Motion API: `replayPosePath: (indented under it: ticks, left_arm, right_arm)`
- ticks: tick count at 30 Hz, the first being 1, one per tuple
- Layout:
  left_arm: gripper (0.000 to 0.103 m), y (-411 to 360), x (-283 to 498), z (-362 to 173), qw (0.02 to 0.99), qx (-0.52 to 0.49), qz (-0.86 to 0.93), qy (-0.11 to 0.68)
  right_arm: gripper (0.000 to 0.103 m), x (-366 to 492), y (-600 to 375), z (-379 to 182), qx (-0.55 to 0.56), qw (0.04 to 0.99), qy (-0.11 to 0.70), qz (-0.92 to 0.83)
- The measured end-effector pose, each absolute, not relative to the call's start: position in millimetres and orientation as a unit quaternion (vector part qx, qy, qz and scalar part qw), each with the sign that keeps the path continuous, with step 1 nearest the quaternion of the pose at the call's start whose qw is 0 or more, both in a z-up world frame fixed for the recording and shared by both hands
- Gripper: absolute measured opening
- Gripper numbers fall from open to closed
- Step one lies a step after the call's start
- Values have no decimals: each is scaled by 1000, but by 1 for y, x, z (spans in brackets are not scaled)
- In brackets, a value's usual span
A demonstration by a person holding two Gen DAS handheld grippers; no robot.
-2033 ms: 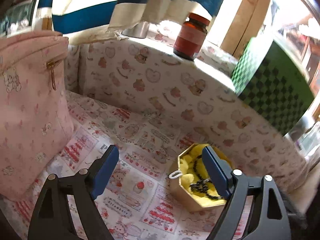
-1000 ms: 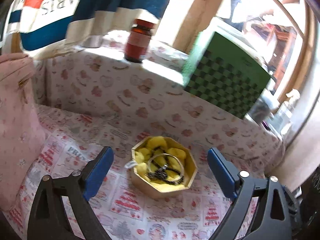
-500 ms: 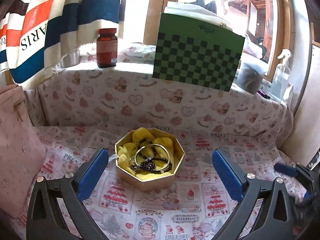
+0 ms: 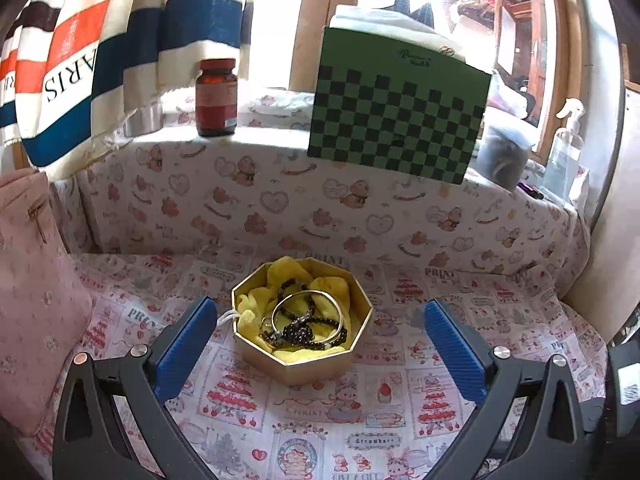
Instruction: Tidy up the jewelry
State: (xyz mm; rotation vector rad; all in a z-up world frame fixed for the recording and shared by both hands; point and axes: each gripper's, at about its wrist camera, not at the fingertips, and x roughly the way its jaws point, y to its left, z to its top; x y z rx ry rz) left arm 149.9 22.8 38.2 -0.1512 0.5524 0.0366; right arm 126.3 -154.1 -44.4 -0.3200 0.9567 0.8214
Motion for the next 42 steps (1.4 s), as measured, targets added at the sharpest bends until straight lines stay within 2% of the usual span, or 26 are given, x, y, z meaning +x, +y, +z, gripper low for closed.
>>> replayPosePath:
  ticks: [7,8,9,11,13,14,15,23,42]
  left_arm:
    - [103,-1,152,33,953,-28,-9,301]
    - [99,-5,153,31,950,-19,-17,311]
    - [84,-12,154,29,945,-8,-33,326]
    - [70,-26,154,24,930,8,-72,361]
    - [62,-38,153,17,914,22,-97,393]
    - [52,-46,151,14,907,33,-110,406]
    - [47,-54,147,12,900,43,-124,415]
    - [47,-106,124,-6,871,122,-178,442]
    - [47,-121,125,-26,840,131,-218,479]
  right_arm:
    - [14,151,-187,-28,-86,859,417,283]
    - [14,154,-193,-25,-75,865,414,272]
    - [14,156,-199,-23,-64,870,413,261]
    - [14,161,-210,-19,-47,881,410,231]
    - [14,169,-219,-18,-30,886,413,207]
    - [14,173,-223,-18,-20,887,417,199]
    - [14,175,-228,-18,-11,887,419,192]
    - [14,178,-236,-16,-4,891,420,172]
    - [14,178,-252,-7,34,898,410,155]
